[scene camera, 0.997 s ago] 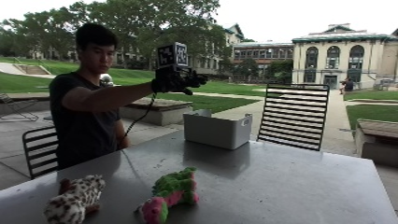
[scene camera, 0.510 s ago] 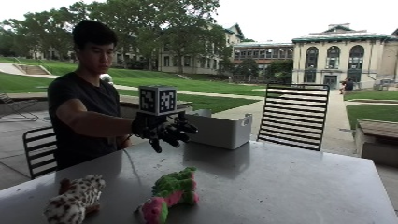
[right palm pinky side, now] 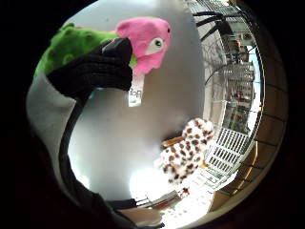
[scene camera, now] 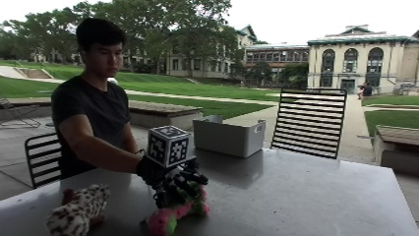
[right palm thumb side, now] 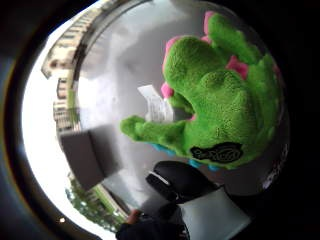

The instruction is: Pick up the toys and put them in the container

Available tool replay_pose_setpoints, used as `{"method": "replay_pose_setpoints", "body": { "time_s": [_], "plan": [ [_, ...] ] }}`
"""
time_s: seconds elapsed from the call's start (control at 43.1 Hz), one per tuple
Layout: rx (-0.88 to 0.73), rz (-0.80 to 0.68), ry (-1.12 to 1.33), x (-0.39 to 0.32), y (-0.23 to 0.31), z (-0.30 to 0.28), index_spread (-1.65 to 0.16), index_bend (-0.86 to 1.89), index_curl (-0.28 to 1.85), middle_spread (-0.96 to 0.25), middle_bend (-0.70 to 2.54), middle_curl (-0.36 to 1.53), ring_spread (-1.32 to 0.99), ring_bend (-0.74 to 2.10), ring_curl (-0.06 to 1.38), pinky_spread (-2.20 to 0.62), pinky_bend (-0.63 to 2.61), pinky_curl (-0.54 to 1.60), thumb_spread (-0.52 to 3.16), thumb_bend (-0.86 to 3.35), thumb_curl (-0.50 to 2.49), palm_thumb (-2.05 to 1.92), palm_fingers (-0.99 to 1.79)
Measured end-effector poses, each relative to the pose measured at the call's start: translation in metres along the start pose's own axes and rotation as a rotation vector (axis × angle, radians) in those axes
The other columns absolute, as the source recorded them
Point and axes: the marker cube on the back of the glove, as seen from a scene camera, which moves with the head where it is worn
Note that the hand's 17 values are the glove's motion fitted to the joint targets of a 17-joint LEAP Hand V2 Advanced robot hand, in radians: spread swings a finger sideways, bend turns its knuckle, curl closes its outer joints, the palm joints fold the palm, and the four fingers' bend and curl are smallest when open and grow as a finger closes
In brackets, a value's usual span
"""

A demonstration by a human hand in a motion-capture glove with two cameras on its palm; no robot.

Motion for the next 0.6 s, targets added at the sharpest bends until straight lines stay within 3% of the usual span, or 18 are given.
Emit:
{"method": "replay_pose_setpoints", "body": {
  "time_s": [0.093,0.232,0.394,0.44,0.464,0.533,0.556,0.603],
  "plan": [
    [-0.066,0.024,0.004,0.011,-0.03,0.032,-0.33,0.09,0.12,-0.02,0.18,0.43,0.01,0.61,0.23,0.0,1.41,0.39,1.05,0.04,0.33,0.23,-0.03],
    [-0.095,0.015,0.05,0.011,-0.029,0.048,-0.34,0.14,0.13,-0.03,0.2,0.43,-0.04,0.8,0.28,-0.08,1.4,0.37,1.09,0.14,0.36,0.44,0.14],
    [-0.126,0.008,0.056,0.015,-0.029,0.05,-0.35,0.32,0.21,-0.07,0.19,0.43,-0.18,0.93,0.31,-0.23,1.3,0.33,1.19,0.24,0.4,0.61,0.54],
    [-0.136,0.012,0.049,0.016,-0.028,0.05,-0.35,0.29,0.21,-0.08,0.17,0.42,-0.19,0.92,0.31,-0.24,1.3,0.33,1.2,0.24,0.4,0.62,0.49],
    [-0.139,0.013,0.045,0.017,-0.028,0.049,-0.35,0.45,0.28,-0.1,0.21,0.44,-0.23,0.92,0.32,-0.27,1.24,0.32,1.23,0.26,0.4,0.64,0.65],
    [-0.142,0.018,0.03,0.018,-0.028,0.047,-0.34,0.62,0.32,-0.13,0.21,0.44,-0.27,0.85,0.3,-0.3,1.16,0.3,1.26,0.27,0.41,0.67,0.77],
    [-0.136,0.02,0.025,0.018,-0.026,0.045,-0.34,0.5,0.29,-0.12,0.18,0.44,-0.27,0.87,0.31,-0.3,1.18,0.31,1.26,0.26,0.41,0.66,0.66],
    [-0.094,0.021,0.009,0.015,-0.014,0.034,-0.31,0.74,0.38,-0.16,0.23,0.46,-0.31,0.82,0.3,-0.33,1.09,0.29,1.27,0.29,0.43,0.71,0.85]
  ]
}}
